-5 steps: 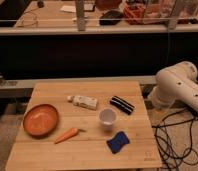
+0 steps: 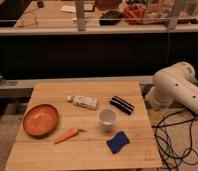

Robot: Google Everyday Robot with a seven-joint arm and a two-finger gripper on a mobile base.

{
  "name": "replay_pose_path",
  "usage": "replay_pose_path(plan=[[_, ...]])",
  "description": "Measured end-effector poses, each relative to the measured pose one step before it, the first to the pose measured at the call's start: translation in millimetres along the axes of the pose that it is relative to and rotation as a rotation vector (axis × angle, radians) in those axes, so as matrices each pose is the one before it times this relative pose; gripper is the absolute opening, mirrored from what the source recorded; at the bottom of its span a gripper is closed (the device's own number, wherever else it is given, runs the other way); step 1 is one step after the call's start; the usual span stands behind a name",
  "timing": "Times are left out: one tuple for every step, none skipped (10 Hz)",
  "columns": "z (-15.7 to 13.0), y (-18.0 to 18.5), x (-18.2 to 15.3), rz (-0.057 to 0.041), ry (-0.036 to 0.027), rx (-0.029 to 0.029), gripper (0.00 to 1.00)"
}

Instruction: Place the ceramic cup in the ceramic bowl

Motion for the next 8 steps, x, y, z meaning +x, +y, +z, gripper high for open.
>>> replay_pose_path(plan=[[-1.54, -2.09, -18.1, -0.03494, 0.0007, 0.01441, 0.8], [-0.75, -3.26, -23.91, -0.04211, 0.00027, 0.01856, 0.8], [0.74, -4.69, -28.23, -0.06691, -0.00225, 0.02264, 0.8], [2.57, -1.75, -15.57, -0.05128, -0.00118, 0.012, 0.8], [3.14, -3.53, -17.68, -0.06528, -0.00353, 0.01669, 0.8], [5.07, -4.32, -14.89, -0.05973, -0.01285, 0.00727, 0.8], [12.45, -3.33, -13.58, -0.02862, -0.03447, -0.00334, 0.8], [11.84, -0.4, -6.32, -0.01798, -0.02814, -0.00079, 0.8]])
